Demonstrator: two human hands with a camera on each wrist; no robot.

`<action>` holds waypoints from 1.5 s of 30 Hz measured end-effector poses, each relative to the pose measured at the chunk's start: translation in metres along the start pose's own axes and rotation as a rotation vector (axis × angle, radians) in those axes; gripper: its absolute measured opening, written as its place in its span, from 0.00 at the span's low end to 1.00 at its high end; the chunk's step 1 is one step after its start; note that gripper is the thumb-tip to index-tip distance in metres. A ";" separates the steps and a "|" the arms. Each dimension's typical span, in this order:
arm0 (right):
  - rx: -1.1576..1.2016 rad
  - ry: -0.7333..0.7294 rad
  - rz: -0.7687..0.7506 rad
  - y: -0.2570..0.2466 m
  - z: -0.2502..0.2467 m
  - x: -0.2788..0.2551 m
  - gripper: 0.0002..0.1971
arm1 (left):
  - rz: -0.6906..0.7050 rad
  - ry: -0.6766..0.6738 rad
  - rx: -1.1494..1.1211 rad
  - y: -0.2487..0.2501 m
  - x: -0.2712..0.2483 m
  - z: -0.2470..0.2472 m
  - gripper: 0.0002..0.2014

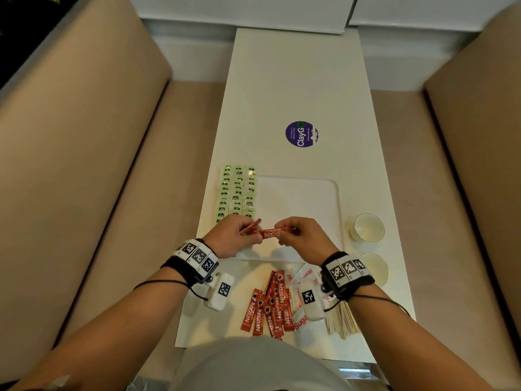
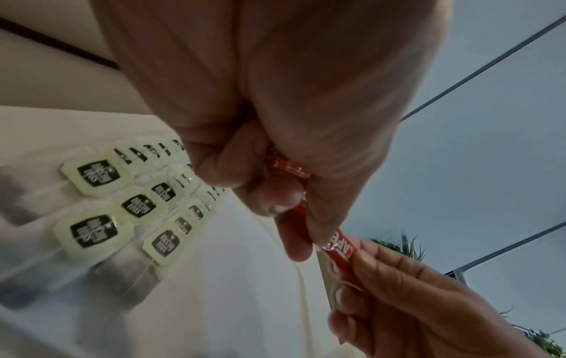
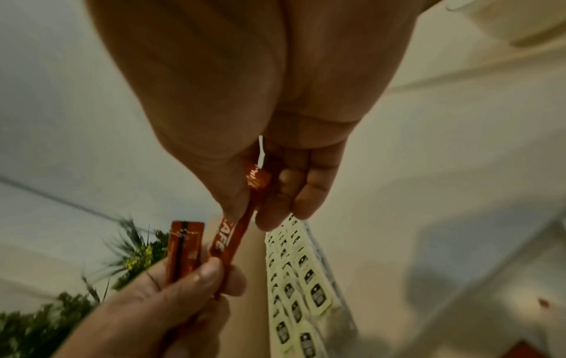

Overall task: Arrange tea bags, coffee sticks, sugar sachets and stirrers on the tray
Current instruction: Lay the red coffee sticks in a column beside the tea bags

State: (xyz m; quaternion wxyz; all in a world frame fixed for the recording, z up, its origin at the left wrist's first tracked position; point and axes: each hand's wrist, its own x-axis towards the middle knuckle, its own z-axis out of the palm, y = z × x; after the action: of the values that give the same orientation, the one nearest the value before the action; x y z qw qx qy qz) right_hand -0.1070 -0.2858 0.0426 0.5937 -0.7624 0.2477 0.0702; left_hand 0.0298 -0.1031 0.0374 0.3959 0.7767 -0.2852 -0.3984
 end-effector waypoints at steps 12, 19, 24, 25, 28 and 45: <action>0.308 -0.069 0.084 -0.001 0.000 0.007 0.12 | -0.046 0.137 -0.098 -0.003 0.001 0.017 0.13; 0.265 -0.142 0.083 -0.010 0.007 0.006 0.08 | -0.018 0.200 -0.212 0.010 0.011 0.015 0.11; 0.202 -0.209 0.018 -0.015 0.007 0.001 0.21 | 0.007 0.182 -0.185 0.019 0.014 0.021 0.08; 0.192 -0.216 0.009 -0.016 0.006 0.000 0.24 | 0.005 0.180 -0.174 0.018 0.015 0.022 0.08; 0.161 -0.217 0.001 -0.016 0.004 -0.001 0.25 | -0.011 0.185 -0.192 0.016 0.017 0.023 0.10; 0.187 0.105 0.082 0.016 -0.005 0.001 0.12 | -0.094 0.194 -0.310 0.002 0.012 0.026 0.06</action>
State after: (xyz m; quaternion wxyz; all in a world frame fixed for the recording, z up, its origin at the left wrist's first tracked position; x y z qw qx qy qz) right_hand -0.1146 -0.2932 0.0302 0.6451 -0.6955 0.3150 0.0310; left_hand 0.0139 -0.1230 0.0249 0.5177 0.7535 -0.1443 -0.3788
